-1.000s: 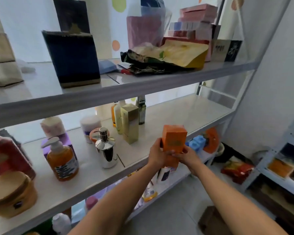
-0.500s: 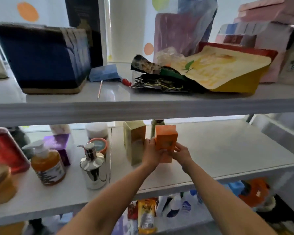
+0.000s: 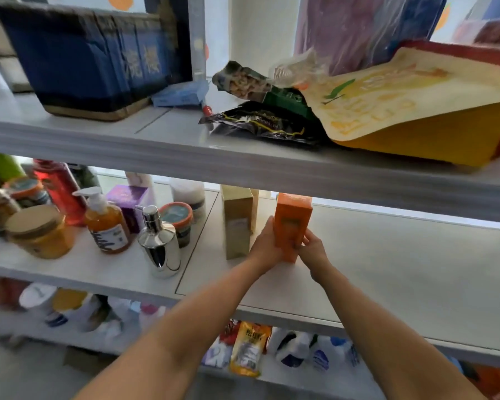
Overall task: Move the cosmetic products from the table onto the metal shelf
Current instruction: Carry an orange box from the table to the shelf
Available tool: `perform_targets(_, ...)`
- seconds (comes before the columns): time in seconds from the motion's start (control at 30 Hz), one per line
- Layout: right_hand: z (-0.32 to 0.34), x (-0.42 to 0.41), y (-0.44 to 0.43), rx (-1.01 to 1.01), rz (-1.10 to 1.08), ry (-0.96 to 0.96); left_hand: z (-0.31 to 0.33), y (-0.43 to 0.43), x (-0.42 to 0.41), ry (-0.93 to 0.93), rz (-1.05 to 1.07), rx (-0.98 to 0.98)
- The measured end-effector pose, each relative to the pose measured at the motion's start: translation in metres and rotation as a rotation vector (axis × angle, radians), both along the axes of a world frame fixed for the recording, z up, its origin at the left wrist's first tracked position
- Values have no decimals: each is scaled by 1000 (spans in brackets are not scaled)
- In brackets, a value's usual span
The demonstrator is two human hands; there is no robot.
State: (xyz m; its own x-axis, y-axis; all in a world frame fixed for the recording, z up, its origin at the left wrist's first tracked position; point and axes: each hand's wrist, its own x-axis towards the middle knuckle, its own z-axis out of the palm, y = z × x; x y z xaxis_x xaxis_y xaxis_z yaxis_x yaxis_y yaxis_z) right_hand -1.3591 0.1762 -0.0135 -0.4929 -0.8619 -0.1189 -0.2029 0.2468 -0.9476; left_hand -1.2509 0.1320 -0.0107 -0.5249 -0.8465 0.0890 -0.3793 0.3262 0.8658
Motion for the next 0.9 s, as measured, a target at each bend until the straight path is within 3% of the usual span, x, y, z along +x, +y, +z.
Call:
perform_targets(0.2, -7, 5, 6, -34, 114, 80, -7, 5, -3, -17, 27, 98)
perform_targets(0.4, -11, 4, 20, 28, 193, 155, -32, 10, 10, -216, -18, 95)
perform_targets(0.53, -19, -6, 35, 81, 300, 329, -40, 19, 30, -460, -58, -16)
perform_targets(0.67, -37, -11, 48, 267, 332, 537, -43, 27, 51, -732, -127, -156)
perform_targets(0.9, -45, 24, 83, 329, 398, 719, -41, 45, 96, -836, -232, -286)
